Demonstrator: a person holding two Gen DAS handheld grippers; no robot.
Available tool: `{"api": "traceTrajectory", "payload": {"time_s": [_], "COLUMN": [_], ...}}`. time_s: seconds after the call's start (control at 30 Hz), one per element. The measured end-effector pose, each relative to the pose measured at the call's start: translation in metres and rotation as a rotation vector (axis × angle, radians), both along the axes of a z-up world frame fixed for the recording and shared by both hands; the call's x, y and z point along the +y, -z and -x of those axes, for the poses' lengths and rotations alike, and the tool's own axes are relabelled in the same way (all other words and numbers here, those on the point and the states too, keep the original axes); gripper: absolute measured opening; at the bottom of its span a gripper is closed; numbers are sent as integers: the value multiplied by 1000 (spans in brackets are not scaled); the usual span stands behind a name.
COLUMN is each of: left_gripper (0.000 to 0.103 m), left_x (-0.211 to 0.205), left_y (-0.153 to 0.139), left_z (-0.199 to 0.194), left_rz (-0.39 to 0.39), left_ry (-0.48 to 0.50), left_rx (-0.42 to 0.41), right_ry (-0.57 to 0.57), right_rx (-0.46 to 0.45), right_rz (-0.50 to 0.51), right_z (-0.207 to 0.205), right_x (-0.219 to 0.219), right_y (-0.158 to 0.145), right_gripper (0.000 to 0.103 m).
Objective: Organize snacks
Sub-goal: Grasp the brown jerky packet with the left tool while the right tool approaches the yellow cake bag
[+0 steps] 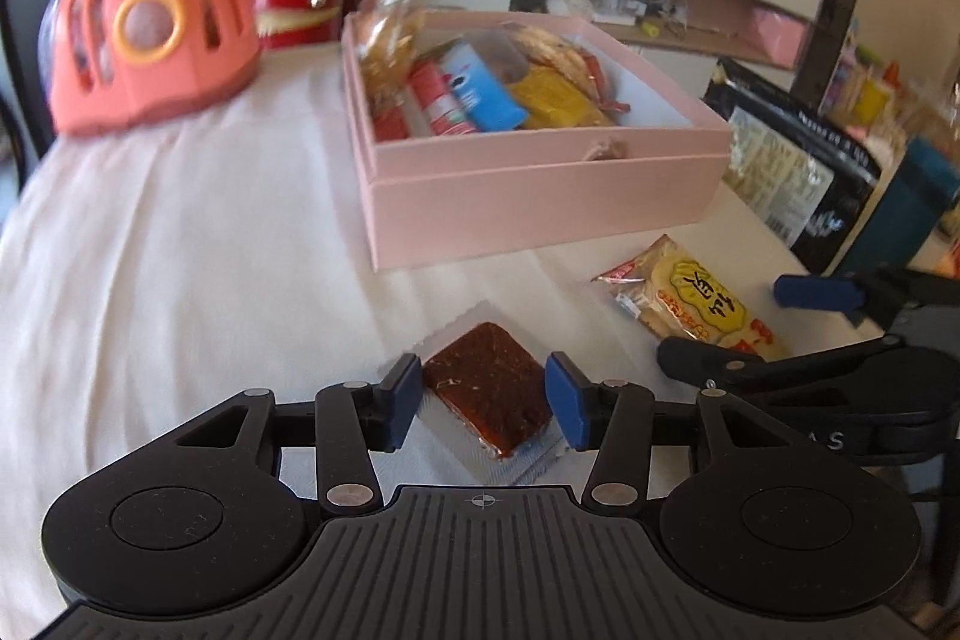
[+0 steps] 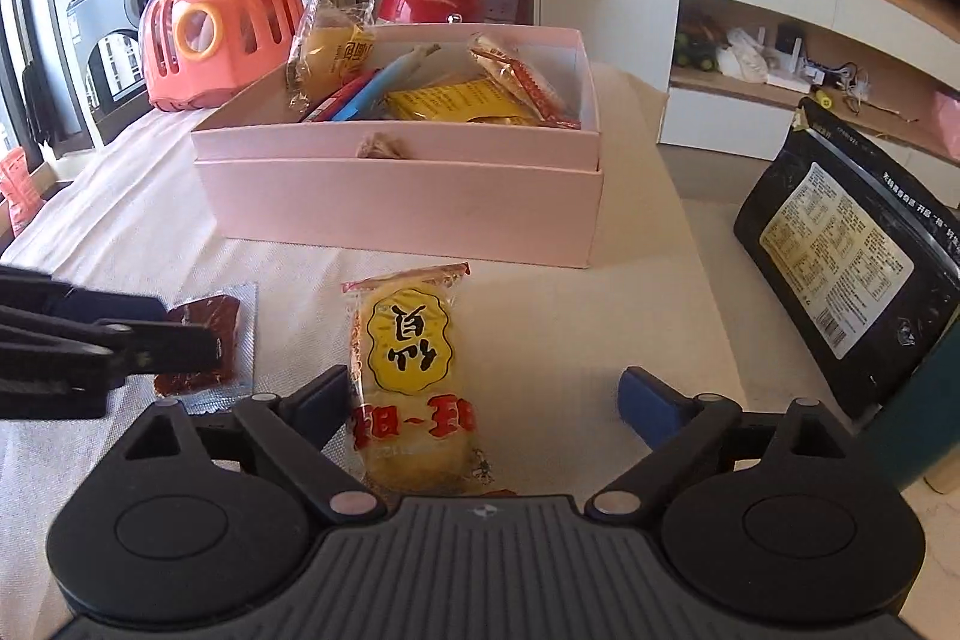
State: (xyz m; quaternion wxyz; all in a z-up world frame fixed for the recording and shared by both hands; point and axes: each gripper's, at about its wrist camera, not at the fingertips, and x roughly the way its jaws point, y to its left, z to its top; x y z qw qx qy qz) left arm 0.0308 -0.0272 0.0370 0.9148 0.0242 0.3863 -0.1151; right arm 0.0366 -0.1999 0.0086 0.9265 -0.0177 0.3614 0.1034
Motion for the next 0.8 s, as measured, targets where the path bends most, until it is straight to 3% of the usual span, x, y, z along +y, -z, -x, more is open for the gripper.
{"api": "traceTrajectory", "payload": {"time_s": [0.2, 0.5, 0.67, 0.8], "left_gripper": [55, 55, 55, 51], "left_x": [2, 40, 65, 69], "left_y": [1, -1, -1, 0], "left_z": [2, 16, 22, 25], "left_rz": [-19, -21, 1, 38], "left_ry": [14, -56, -99, -58], "left_rx": [-22, -16, -14, -13], "right_ry": [8, 14, 22, 30], "right_rx": [0, 4, 8, 11], "right_rz": [2, 10, 15, 17], "right_z": [0, -2, -3, -4], "right_x": [1, 2, 3, 3], "right_y": [0, 0, 1, 1], "right_gripper": [97, 99, 102, 103]}}
